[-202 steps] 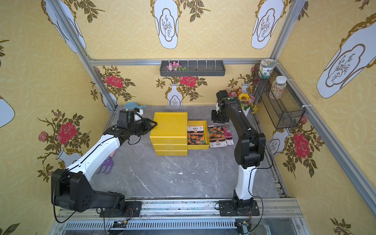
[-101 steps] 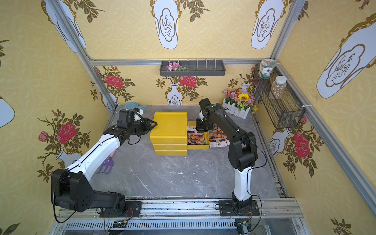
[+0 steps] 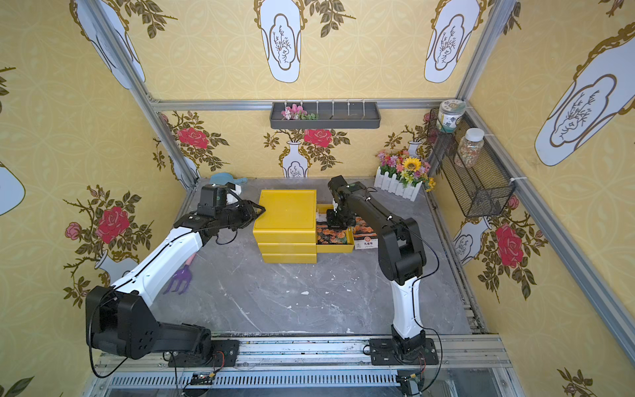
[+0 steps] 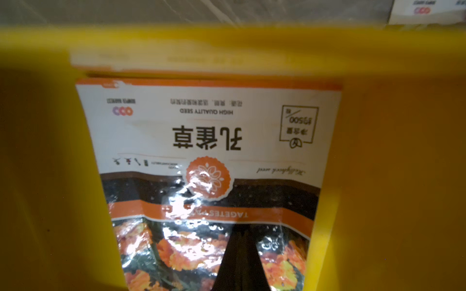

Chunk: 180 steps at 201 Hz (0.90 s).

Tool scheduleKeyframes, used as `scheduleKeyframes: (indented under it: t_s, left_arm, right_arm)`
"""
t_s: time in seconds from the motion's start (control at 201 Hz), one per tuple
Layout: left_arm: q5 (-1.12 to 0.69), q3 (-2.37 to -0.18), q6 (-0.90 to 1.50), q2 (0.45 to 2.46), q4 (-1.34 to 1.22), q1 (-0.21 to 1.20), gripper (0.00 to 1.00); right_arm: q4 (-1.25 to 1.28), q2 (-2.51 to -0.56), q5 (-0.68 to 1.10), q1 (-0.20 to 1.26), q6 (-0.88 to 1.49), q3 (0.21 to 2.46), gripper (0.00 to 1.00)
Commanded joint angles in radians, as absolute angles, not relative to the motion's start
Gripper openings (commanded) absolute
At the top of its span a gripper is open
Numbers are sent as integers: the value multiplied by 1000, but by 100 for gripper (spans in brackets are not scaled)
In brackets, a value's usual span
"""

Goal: Take the seed bags out of the drawer
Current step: Adjust the seed packet in the drawer.

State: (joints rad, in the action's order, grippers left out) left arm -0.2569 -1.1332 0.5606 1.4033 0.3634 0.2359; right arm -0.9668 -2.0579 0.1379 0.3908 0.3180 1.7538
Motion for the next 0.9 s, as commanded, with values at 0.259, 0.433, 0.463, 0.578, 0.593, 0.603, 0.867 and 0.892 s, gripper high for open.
scheduleKeyframes:
  t_s: [0.259, 0.433, 0.463, 0.578, 0.593, 0.603, 0.867, 0.892]
  left_arm:
    - [-227, -1126, 545, 1414, 501, 237, 43]
    - [-225, -1118, 549, 1410, 498, 235, 42]
    - [-224, -1116, 550, 1408, 497, 236, 43]
    - [-224, -1115, 549, 1408, 498, 237, 43]
    - [-224, -1114, 549, 1406, 498, 236, 42]
    - [-225, -1113, 549, 1407, 498, 236, 43]
    - [-226, -1114, 546, 1407, 499, 236, 43]
    - [-226, -1114, 546, 1407, 499, 236, 42]
  right_arm:
    - [-901, -2093, 302, 424, 371, 1750, 5]
    - [-830, -2080, 441, 406, 436, 1722, 8]
    - [-824, -2074, 454, 401, 441, 1721, 9]
    - [-831, -2053, 465, 388, 446, 1733, 14]
    - [-833, -2050, 467, 387, 444, 1736, 15]
    - [-834, -2048, 466, 386, 444, 1738, 15]
    - [-906, -2003, 414, 362, 416, 1772, 27]
    - [-918, -2003, 402, 362, 410, 1776, 29]
